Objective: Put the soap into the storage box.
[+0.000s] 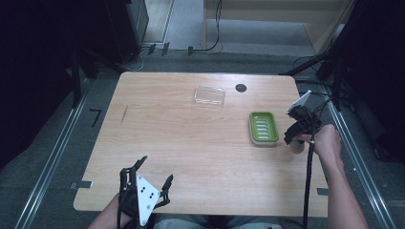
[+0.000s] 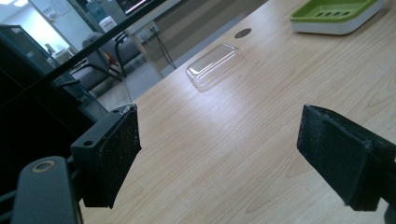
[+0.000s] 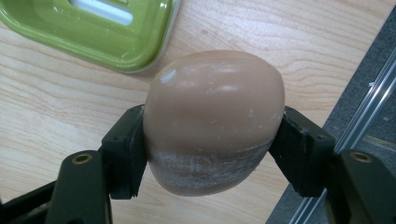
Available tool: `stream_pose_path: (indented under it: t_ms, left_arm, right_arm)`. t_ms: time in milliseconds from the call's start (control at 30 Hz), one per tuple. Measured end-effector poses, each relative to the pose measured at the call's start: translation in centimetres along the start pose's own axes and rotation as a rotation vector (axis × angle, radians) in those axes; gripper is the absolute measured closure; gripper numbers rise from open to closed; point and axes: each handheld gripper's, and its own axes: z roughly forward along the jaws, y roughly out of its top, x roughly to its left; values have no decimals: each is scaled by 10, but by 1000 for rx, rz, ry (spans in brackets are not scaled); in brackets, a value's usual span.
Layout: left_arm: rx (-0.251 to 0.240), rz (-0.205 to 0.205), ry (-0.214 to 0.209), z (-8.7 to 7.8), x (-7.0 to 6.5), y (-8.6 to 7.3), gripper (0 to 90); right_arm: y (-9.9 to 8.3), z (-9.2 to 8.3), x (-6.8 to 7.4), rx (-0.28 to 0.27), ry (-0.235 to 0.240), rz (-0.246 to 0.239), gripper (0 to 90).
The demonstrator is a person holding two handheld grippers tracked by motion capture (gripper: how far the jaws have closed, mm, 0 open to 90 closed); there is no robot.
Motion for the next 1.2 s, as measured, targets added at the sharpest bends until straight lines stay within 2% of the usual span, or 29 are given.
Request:
stream_pose_path:
  t_ms: [567, 833, 967, 1200]
  left_arm:
    - [0, 2, -3, 0, 0, 0, 140]
    - [1, 5, -2, 0, 0, 0, 140]
    - [1, 3, -1, 0, 0, 0, 140]
    - [5, 5, -3, 0, -1, 0, 140]
  right_arm:
    - [14, -8, 1, -9, 16, -6, 340]
    - [20, -8, 3, -11, 14, -27, 340]
    - [21, -9, 1, -4, 15, -17, 340]
    - [28, -13, 4, -22, 18, -24, 341]
